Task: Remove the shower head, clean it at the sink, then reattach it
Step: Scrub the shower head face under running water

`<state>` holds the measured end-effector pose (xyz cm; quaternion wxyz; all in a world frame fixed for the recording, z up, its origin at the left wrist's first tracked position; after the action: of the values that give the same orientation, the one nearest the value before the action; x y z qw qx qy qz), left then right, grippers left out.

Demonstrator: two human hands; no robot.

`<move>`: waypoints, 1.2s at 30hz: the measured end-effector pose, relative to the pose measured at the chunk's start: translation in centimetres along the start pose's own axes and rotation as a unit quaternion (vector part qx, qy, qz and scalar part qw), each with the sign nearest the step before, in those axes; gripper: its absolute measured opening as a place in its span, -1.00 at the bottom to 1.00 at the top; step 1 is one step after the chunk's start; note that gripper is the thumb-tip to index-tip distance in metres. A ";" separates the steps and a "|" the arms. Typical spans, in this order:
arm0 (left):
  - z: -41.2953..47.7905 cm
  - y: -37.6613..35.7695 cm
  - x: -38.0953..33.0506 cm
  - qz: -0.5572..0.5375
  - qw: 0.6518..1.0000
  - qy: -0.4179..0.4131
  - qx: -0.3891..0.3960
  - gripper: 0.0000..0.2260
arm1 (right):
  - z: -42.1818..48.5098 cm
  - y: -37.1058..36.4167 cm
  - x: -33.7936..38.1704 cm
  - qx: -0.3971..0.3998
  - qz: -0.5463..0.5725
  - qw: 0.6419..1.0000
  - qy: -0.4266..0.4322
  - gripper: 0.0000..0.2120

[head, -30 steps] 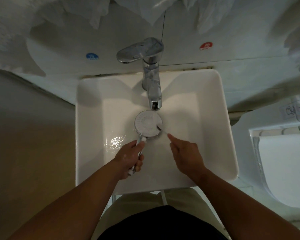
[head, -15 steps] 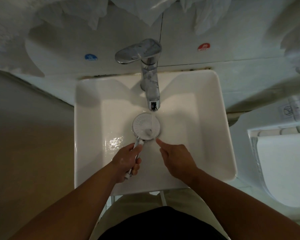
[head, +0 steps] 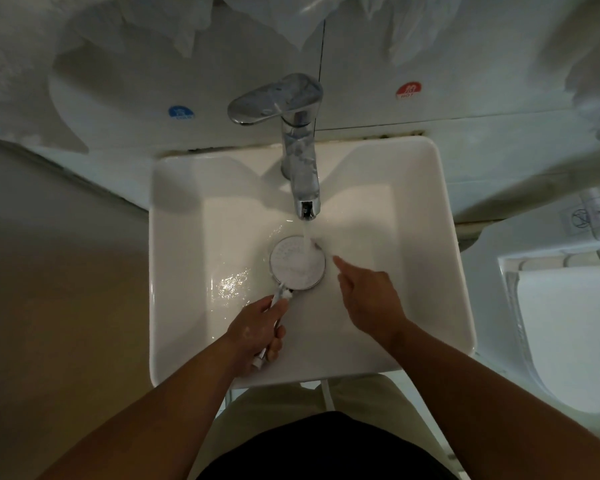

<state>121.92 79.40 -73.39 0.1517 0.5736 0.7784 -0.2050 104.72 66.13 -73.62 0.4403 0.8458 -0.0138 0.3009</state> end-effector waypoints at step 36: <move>0.3 0.1 0.2 0.037 0.999 0.000 0.001 -0.74 | 0.8 -2.3 4.3 0.113 -0.041 0.989 0.084 -0.58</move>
<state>121.94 79.48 -73.73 0.1581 0.6023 0.7565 -0.1998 109.34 67.95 -73.41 0.3540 0.8615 0.0924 0.3522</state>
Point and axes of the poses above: each hand's wrist, its own z-axis towards the middle knuckle, its own y-axis out of the back of the hand, x = y × z, the point moved 4 cm from there along z, towards the middle knuckle, and after that the axes turned 8 degrees about x, right-handed, at the moved point
